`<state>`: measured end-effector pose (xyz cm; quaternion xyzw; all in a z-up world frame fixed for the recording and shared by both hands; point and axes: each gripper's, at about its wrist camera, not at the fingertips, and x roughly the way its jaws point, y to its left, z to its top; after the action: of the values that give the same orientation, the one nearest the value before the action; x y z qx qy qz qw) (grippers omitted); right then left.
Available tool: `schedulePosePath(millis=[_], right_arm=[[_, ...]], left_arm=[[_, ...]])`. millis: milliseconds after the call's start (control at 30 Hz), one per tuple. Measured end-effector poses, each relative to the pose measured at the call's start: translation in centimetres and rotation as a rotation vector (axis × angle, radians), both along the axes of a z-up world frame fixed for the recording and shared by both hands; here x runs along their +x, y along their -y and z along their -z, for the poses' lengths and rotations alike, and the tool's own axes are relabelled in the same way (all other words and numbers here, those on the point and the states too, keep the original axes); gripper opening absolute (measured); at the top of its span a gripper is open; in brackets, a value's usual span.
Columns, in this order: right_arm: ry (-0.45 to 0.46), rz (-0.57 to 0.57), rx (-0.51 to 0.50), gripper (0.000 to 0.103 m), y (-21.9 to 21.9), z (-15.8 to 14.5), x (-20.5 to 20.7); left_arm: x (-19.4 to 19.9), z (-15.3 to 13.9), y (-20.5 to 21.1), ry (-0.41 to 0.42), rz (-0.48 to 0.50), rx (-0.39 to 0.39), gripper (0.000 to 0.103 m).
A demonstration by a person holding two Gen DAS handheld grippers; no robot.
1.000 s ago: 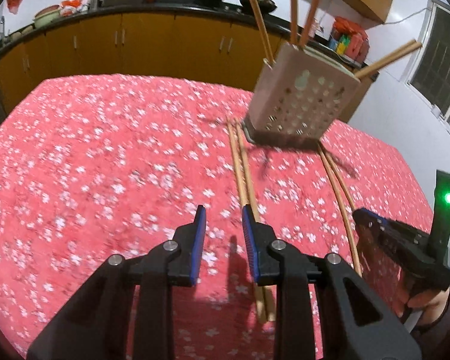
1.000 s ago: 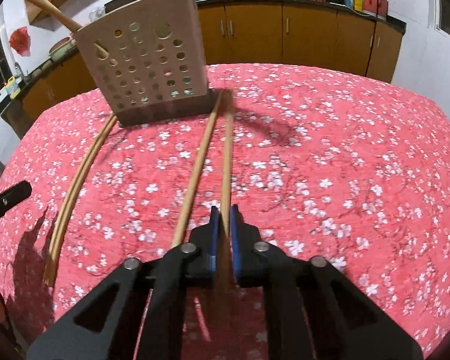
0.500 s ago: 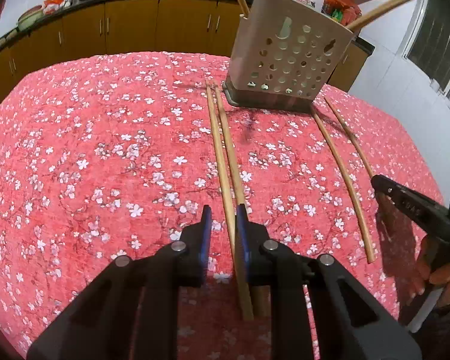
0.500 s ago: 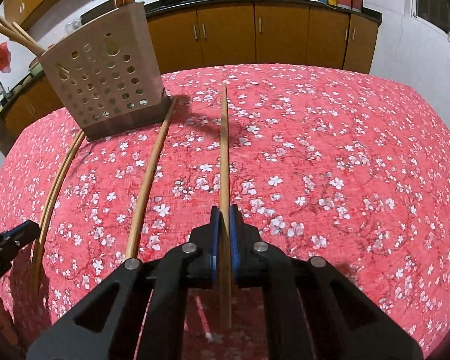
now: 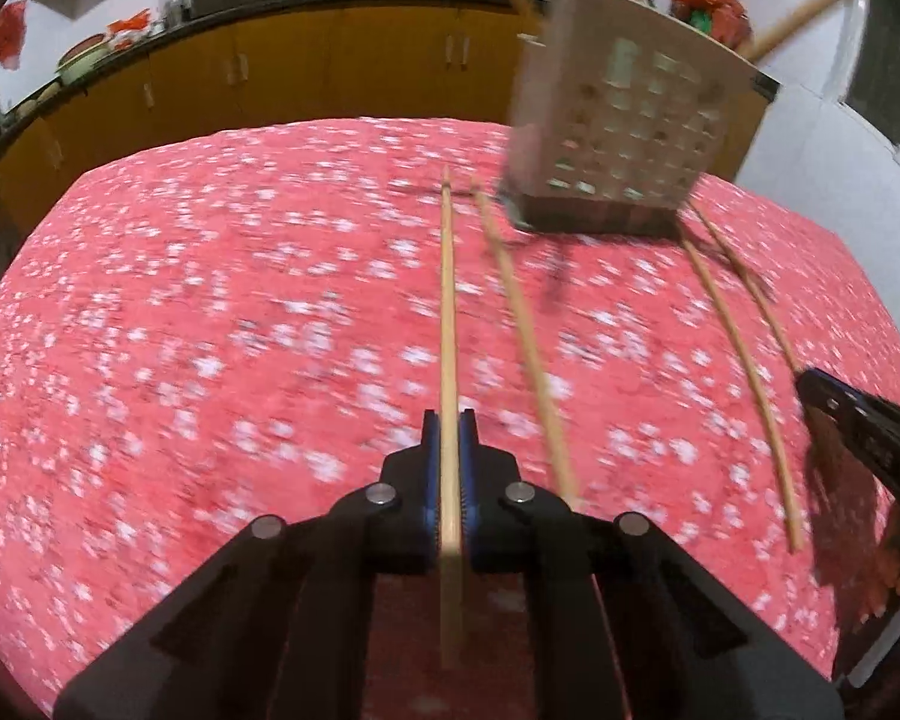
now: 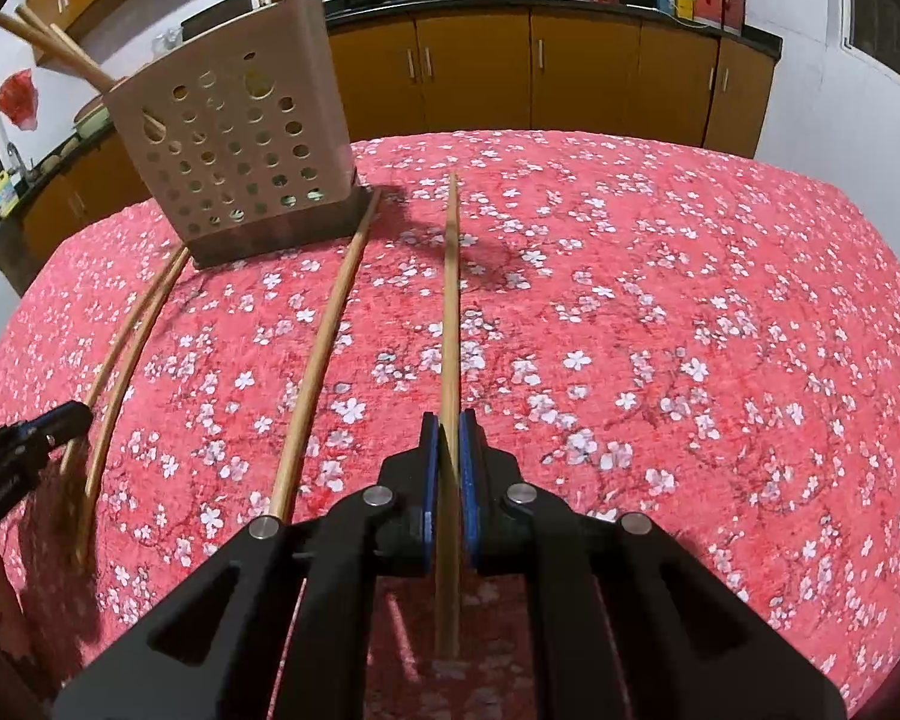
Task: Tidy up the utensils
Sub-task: 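Move both tools back to the table and grasp a chopstick with each, then lift both held chopsticks upright and carry them above the beige holder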
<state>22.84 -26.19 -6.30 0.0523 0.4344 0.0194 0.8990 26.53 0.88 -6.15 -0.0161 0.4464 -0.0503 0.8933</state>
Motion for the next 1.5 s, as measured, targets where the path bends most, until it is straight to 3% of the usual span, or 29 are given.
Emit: schedulePosePath(millis=[233, 367, 1000, 1500], right_arm=[[0.016, 0.011, -0.025, 0.008, 0.1, 0.0, 0.0], [0.015, 0.012, -0.022, 0.008, 0.2, 0.0, 0.1], [0.012, 0.01, -0.025, 0.008, 0.3, 0.0, 0.2], [0.012, 0.004, -0.031, 0.008, 0.2, 0.0, 0.1]], left_arm=[[1.0, 0.0, -3.3, 0.013, -0.04, -0.038, 0.008], [0.4, 0.0, -3.1, 0.039, -0.036, -0.013, 0.01], [0.0, -0.1, -4.0, 0.037, -0.053, -0.085, 0.011], [-0.1, -0.1, -3.2, 0.034, -0.03, -0.034, 0.012]])
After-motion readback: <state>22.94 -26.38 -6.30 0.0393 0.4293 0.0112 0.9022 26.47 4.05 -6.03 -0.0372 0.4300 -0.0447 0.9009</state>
